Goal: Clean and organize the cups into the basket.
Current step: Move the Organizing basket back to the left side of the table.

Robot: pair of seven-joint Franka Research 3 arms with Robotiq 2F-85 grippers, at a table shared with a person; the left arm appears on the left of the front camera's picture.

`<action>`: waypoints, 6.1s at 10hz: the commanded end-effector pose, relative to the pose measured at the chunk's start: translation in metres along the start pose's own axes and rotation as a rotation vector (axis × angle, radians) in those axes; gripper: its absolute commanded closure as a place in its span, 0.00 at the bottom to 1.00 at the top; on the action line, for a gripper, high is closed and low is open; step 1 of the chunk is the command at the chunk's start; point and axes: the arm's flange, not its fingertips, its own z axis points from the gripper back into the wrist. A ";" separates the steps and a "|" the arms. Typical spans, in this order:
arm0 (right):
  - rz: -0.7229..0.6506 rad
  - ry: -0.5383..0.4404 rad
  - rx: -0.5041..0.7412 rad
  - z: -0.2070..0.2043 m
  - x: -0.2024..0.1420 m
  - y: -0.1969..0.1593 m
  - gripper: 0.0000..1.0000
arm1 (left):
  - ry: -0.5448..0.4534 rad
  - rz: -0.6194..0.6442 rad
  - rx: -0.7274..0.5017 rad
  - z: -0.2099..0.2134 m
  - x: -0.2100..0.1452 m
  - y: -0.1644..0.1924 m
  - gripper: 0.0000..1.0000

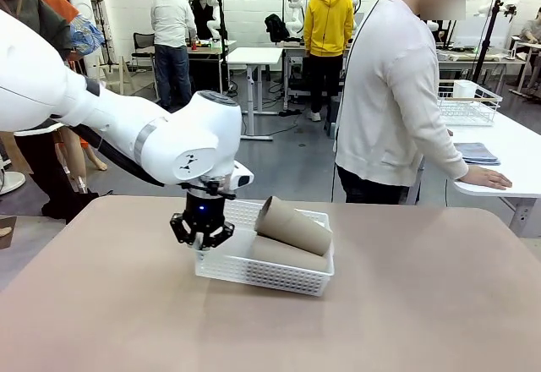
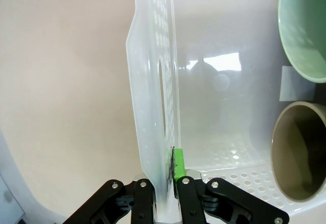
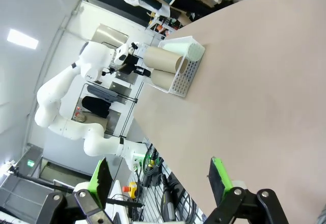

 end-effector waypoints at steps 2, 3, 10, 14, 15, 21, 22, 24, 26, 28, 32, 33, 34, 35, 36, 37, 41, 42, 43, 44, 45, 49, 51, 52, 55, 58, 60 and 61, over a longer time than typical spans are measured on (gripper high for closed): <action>-0.001 0.007 -0.006 -0.001 0.001 -0.001 0.00 | -0.022 0.020 0.098 -0.017 -0.007 0.098 0.94; -0.001 0.007 -0.006 -0.001 0.001 -0.001 0.00 | -0.012 0.026 0.091 -0.021 -0.010 0.125 0.94; -0.001 0.007 -0.006 -0.001 0.001 -0.001 0.00 | 0.035 0.056 0.034 -0.050 -0.007 0.275 0.94; -0.001 0.007 -0.006 -0.001 0.001 -0.001 0.00 | 0.059 0.046 0.009 -0.063 -0.001 0.296 0.94; -0.001 0.007 -0.006 -0.001 0.001 -0.001 0.00 | 0.056 0.044 0.007 -0.064 0.000 0.295 0.94; -0.001 0.007 -0.006 -0.001 0.001 -0.001 0.00 | 0.051 0.069 -0.017 -0.056 -0.002 0.299 0.12; -0.001 0.007 -0.006 -0.001 0.001 -0.001 0.00 | 0.050 0.069 -0.017 -0.056 -0.003 0.300 0.03; -0.001 0.007 -0.006 -0.001 0.001 -0.001 0.00 | 0.051 0.067 -0.013 -0.057 -0.003 0.304 0.00; -0.001 0.007 -0.006 -0.001 0.001 -0.001 0.00 | 0.056 0.067 -0.011 -0.058 -0.003 0.303 0.00; -0.001 0.007 -0.006 -0.001 0.001 -0.001 0.00 | 0.059 0.066 0.011 -0.056 -0.003 0.300 0.00; -0.001 0.007 -0.006 -0.001 0.001 -0.001 0.00 | -0.092 0.201 -0.070 0.020 -0.042 0.305 0.00; -0.001 0.007 -0.006 -0.001 0.001 -0.001 0.00 | -0.162 0.226 -0.075 0.050 -0.064 0.305 0.00; -0.001 0.007 -0.006 -0.001 0.001 -0.001 0.00 | -0.194 0.237 -0.111 0.072 -0.080 0.302 0.00; -0.001 0.007 -0.006 -0.001 0.001 -0.001 0.00 | -0.213 0.226 -0.141 0.088 -0.091 0.298 0.00; -0.001 0.007 -0.006 -0.001 0.001 -0.001 0.00 | -0.221 0.221 -0.161 0.095 -0.096 0.298 0.00; -0.001 0.007 -0.006 -0.001 0.001 -0.001 0.00 | -0.203 0.243 -0.193 0.095 -0.093 0.300 0.00; -0.001 0.007 -0.006 -0.001 0.001 -0.001 0.00 | -0.228 0.238 -0.152 0.109 -0.097 0.303 0.00; -0.001 0.007 -0.006 -0.001 0.001 -0.001 0.00 | -0.228 0.238 -0.152 0.109 -0.097 0.303 0.00; -0.001 0.007 -0.006 -0.001 0.001 -0.001 0.00 | -0.228 0.238 -0.152 0.109 -0.097 0.303 0.00; -0.001 0.007 -0.006 -0.001 0.001 -0.001 0.00 | -0.228 0.238 -0.152 0.109 -0.097 0.303 0.00; -0.001 0.007 -0.006 -0.001 0.001 -0.001 0.00 | -0.223 0.252 -0.145 0.107 -0.096 0.299 0.00; -0.001 0.007 -0.006 -0.001 0.001 -0.001 0.00 | -0.007 0.282 -0.782 0.121 -0.093 0.437 0.00; -0.001 0.007 -0.006 -0.001 0.001 -0.001 0.00 | 0.027 0.250 -1.063 0.103 -0.092 0.495 0.00; -0.001 0.007 -0.006 -0.001 0.001 -0.001 0.00 | 0.032 0.246 -1.178 0.087 -0.089 0.518 0.00; -0.001 0.007 -0.006 -0.001 0.001 -0.001 0.00 | 0.001 0.286 -1.393 0.039 -0.088 0.571 0.00; -0.001 0.007 -0.006 -0.001 0.001 -0.001 0.00 | 0.005 0.290 -1.509 0.013 -0.093 0.606 0.00; -0.001 0.007 -0.006 -0.001 0.001 -0.001 0.00 | -0.004 0.291 -1.511 0.011 -0.097 0.615 0.00; -0.001 0.007 -0.006 -0.001 0.001 -0.001 0.00 | 0.008 0.273 -1.497 0.013 -0.100 0.617 0.00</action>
